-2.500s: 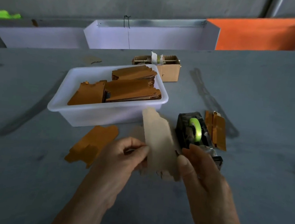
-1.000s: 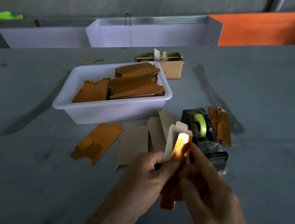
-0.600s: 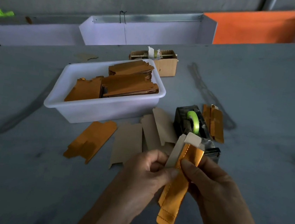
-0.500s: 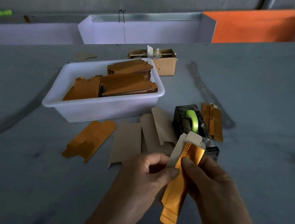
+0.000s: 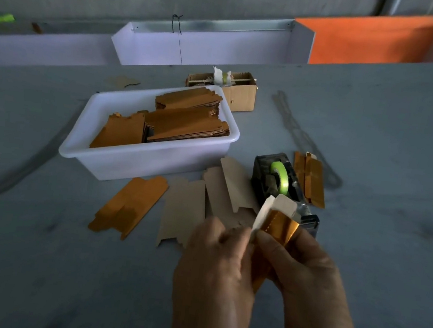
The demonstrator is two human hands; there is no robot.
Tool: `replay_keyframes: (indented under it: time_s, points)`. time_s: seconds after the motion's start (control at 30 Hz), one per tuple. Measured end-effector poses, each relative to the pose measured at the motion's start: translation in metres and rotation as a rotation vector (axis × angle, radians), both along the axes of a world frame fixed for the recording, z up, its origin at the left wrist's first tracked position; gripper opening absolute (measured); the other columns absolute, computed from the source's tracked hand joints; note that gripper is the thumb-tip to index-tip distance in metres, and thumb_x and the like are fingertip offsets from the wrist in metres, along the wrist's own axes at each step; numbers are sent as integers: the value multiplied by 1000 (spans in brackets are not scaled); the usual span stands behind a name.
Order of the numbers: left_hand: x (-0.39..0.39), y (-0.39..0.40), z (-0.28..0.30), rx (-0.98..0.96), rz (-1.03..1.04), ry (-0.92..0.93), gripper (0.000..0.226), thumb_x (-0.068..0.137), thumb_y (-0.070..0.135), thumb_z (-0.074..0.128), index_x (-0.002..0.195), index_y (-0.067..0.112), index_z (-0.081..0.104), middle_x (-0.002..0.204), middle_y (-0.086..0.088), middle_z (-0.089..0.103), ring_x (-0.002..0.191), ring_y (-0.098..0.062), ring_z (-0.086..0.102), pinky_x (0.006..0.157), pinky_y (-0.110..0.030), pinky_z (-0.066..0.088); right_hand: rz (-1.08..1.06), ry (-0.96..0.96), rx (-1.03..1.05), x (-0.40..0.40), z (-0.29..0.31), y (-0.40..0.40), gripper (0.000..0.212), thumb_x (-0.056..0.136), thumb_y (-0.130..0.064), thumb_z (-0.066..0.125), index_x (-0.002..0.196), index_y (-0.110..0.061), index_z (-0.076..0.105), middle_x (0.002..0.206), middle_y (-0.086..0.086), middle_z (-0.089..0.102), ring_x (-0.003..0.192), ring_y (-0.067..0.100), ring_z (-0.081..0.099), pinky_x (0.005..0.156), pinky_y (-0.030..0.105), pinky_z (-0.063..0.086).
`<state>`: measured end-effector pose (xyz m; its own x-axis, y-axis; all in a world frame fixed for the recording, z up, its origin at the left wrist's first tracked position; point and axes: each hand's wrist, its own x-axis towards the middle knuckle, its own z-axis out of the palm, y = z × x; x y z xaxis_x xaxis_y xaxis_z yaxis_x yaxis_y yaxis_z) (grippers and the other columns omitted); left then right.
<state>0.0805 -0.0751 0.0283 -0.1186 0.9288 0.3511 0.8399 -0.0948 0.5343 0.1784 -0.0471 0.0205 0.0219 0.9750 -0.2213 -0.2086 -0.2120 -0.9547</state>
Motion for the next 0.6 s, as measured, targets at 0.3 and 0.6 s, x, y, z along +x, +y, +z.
replay_keyframes:
  time_s: [0.3,0.6]
  points:
    - [13,-6,-13,-1,35,228,61,45,22,93,103,11,76,82,-3,56,63,-12,56,34,-16,39,96,92,-4,3,5,-3,31,64,-32,62,89,-17,73,83,7,74,81,19,71,65,24,55]
    - [-8,-2,-6,-146,95,-496,22,80,19,74,95,34,68,84,12,65,80,-1,62,63,-15,50,21,51,21,3,-1,-1,20,65,-27,65,77,-11,70,73,7,70,75,21,66,83,43,53]
